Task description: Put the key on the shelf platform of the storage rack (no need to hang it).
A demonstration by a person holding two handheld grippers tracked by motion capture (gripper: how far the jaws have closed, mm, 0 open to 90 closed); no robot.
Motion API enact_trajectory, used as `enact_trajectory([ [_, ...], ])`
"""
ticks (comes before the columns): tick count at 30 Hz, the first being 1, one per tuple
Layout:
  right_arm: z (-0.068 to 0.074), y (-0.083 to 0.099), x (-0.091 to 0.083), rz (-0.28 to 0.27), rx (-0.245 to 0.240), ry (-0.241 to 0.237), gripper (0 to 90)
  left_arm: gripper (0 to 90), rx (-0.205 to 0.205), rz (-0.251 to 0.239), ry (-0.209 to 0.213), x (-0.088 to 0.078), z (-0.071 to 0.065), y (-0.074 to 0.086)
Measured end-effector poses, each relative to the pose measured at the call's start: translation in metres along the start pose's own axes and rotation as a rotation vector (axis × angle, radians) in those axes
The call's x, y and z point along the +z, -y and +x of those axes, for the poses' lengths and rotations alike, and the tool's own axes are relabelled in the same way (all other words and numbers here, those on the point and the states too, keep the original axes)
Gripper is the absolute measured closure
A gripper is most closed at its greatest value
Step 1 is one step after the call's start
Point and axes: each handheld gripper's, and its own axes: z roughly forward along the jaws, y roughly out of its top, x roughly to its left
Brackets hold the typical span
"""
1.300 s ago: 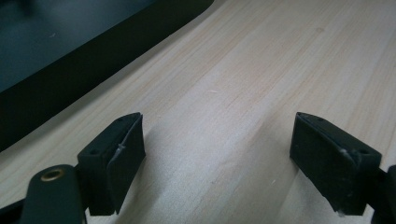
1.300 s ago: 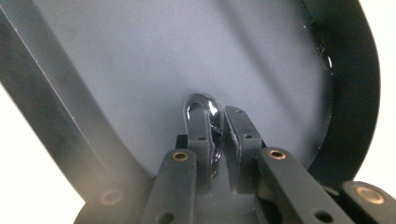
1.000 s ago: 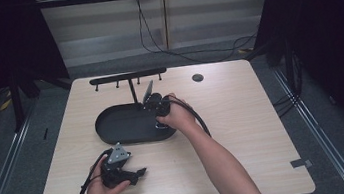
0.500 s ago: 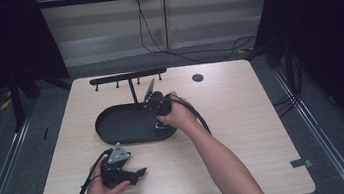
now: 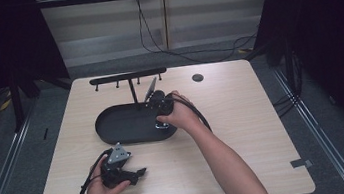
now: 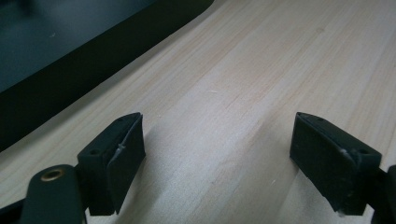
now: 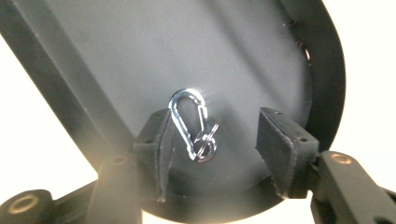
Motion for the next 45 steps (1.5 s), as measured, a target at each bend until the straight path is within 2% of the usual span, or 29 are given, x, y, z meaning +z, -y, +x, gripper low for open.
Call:
enact_trajectory([
  [9,0.002,0.005,-0.011,-0.004,-0.009,-0.016,39.1,17.7,0.0,0.001,0.001,0.0,0.0,0.0],
  [24,-0.002,0.02,-0.035,-0.01,-0.011,-0.019,37.1,17.6,0.0,0.001,0.001,0.0,0.0,0.0],
  [33,-0.004,0.032,-0.045,-0.014,-0.01,-0.016,36.2,17.6,0.0,0.001,0.001,0.0,0.0,0.0],
  [36,-0.005,0.037,-0.048,-0.022,-0.012,-0.013,35.8,17.6,0.012,0.01,-0.001,-0.001,0.001,0.0],
  [45,-0.005,0.053,-0.056,-0.037,-0.006,-0.014,34.9,17.6,0.006,0.009,0.004,-0.001,0.0,0.0],
])
